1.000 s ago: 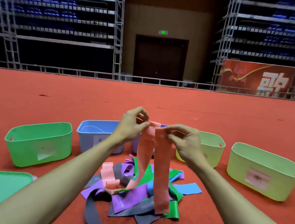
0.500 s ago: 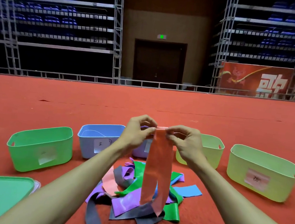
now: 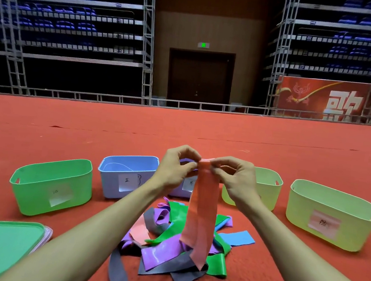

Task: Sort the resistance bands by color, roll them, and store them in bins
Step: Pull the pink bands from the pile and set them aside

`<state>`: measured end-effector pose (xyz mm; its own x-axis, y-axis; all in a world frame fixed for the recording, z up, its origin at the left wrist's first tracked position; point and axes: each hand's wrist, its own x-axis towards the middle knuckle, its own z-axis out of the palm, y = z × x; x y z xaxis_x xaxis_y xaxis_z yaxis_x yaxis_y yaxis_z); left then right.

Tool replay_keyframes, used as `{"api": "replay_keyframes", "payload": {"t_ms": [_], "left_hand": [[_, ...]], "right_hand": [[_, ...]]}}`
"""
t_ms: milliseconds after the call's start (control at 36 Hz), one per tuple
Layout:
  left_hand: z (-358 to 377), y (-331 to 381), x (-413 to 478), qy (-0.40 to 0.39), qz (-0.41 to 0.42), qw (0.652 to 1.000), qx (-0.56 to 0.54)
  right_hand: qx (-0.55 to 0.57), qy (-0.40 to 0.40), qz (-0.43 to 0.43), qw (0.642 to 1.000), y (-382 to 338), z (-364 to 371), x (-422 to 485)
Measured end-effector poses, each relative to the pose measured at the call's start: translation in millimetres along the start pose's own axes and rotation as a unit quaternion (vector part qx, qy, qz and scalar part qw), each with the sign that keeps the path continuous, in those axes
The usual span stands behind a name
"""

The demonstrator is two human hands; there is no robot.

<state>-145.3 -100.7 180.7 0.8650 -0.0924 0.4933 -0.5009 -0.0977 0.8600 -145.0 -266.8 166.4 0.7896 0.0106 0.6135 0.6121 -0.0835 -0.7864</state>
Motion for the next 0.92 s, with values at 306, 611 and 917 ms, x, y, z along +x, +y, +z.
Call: {"api": "replay_keyframes", "payload": {"t_ms": [306,611,917], "left_hand": [[2.3,-0.2,0.5,-0.012,0.012,1.000,-0.005],[6.7,4.1,-6.9,-0.028,-0.007,0.998,-0.058],[4.8,5.3,-8.6,-0.007,0.054,0.998,0.022]], "right_hand": [[-0.020,0.000,0.000,1.000,1.4,-3.9,1.1],[-0.029,-0.005,-0.027,0.999,-0.1,-4.1,-0.7],[-0.066,0.030,-0.046,0.996,4.5,-2.9,2.1]]}}
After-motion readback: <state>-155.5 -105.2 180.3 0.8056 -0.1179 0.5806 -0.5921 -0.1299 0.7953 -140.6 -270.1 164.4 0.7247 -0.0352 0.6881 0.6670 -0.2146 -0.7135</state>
